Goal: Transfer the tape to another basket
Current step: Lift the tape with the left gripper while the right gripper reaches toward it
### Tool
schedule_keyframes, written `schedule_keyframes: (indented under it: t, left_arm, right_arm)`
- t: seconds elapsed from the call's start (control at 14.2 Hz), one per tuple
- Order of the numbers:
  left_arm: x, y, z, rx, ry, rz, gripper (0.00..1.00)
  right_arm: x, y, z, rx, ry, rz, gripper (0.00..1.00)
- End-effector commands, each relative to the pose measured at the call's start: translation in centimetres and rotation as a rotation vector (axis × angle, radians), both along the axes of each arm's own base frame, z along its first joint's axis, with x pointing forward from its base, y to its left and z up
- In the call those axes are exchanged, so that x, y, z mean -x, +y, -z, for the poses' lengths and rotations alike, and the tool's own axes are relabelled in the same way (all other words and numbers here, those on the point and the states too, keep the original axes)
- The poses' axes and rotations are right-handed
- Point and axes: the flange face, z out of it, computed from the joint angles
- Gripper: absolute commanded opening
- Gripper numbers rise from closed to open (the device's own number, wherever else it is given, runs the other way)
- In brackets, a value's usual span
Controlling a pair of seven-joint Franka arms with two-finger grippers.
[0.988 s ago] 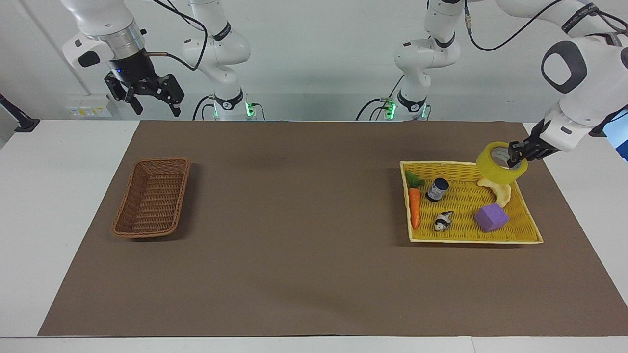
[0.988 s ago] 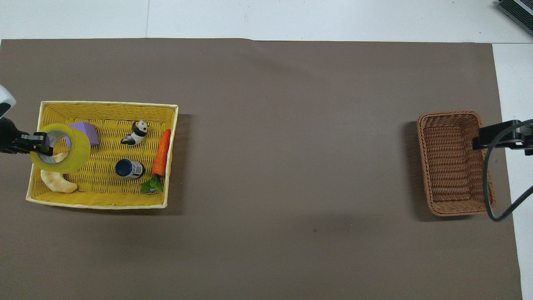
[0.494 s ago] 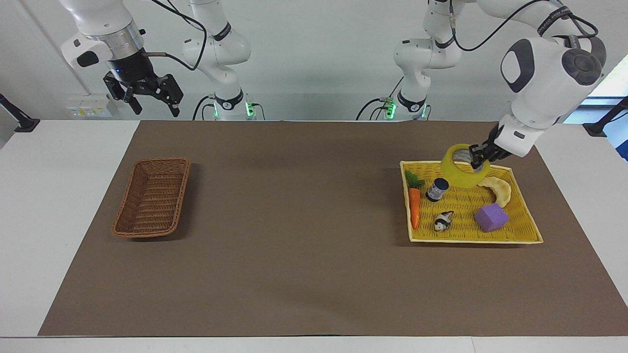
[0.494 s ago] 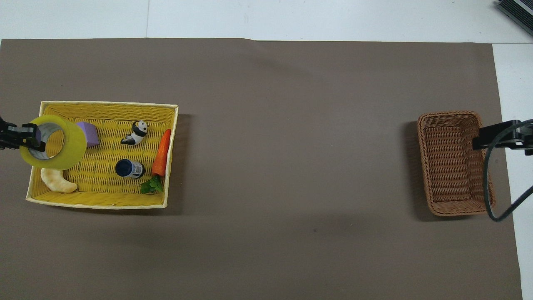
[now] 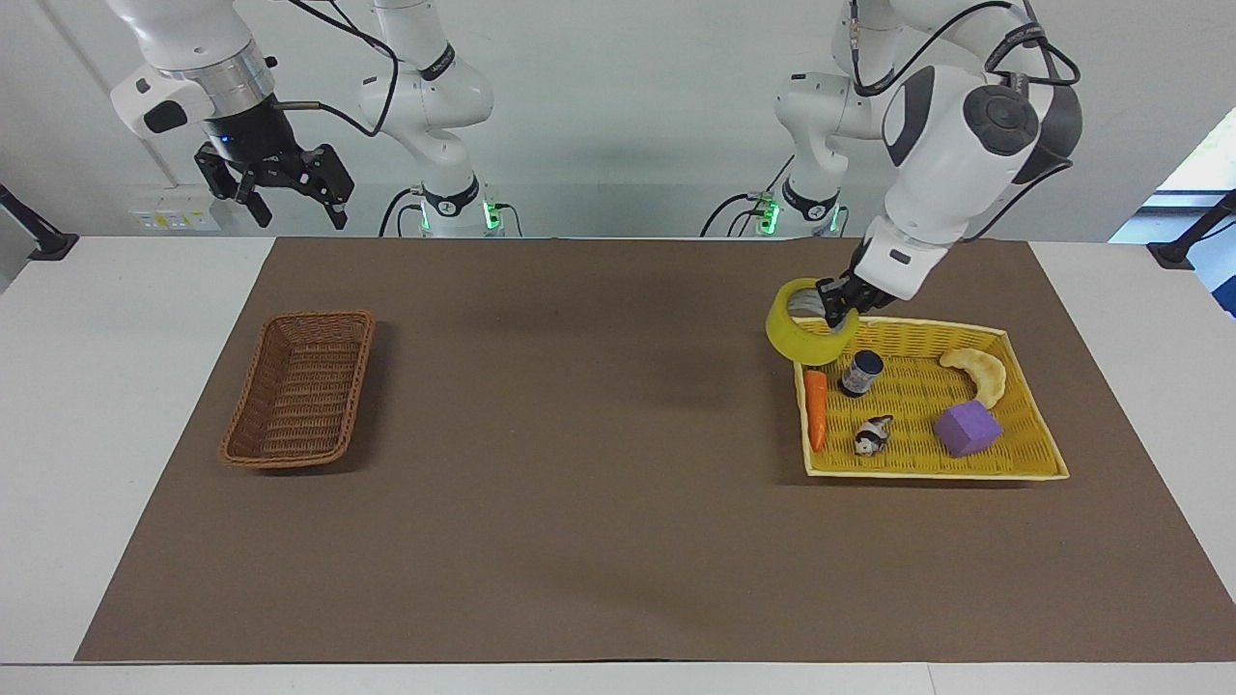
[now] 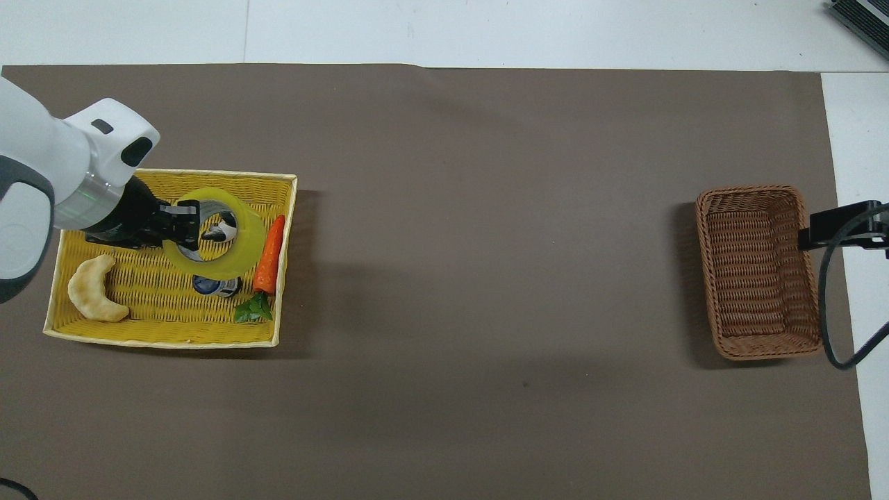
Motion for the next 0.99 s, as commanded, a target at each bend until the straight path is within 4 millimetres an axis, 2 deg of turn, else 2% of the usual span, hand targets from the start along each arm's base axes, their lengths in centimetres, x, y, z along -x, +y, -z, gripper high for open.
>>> schedule_keyframes:
  t: [0.0, 0.07, 0.14, 0.28, 0.35, 0.49, 0.56, 0.64, 0.78, 0.92]
  left_arm:
    - [1.3, -4.3, -1.2, 0.034, -0.032, -0.039, 0.0]
    - [2.1, -6.0, -1.4, 0.037, -0.033, -0.045, 0.0]
    - [2.7, -7.6, -1.5, 0.043, -0.039, -0.042, 0.0]
    - [4.5, -11.0, -2.2, 0.057, -0.051, -0.029, 0.0]
    - [5.4, -12.6, -2.5, 0.058, -0.049, -0.041, 0.0]
    - [7.0, -15.3, -2.7, 0.054, -0.045, -0.064, 0.0]
    - [7.5, -16.5, -2.5, 0.045, -0.042, -0.068, 0.0]
    - [7.6, -16.8, -2.2, 0.041, -0.038, -0.077, 0.0]
    - [8.9, -18.8, -1.7, 0.023, -0.036, -0.07, 0.0]
    - [9.0, -20.5, 0.3, -0.007, -0.022, -0.075, 0.0]
  right_arm:
    - [-0.1, 0.1, 0.2, 0.001, -0.016, -0.031, 1.0]
    - [-0.4, 0.6, 0.6, -0.01, -0.019, -0.038, 1.0]
    - [-0.8, 1.6, 1.7, -0.014, -0.007, -0.054, 1.0]
    - [-1.2, 5.3, 3.4, -0.02, -0.011, -0.111, 1.0]
    - [-1.4, 6.1, 3.7, -0.057, -0.017, -0.1, 1.0]
    - [-1.7, 7.9, 5.8, -0.168, -0.008, -0.085, 1.0]
    - [-1.7, 9.5, 6.3, -0.181, -0.012, -0.106, 1.0]
    - [-1.5, 11.5, 6.8, -0.187, -0.006, -0.137, 1.0]
    - [-1.3, 13.4, 8.7, -0.252, 0.02, -0.143, 1.0]
    - [-1.2, 14.9, 10.2, -0.314, 0.017, -0.138, 1.0]
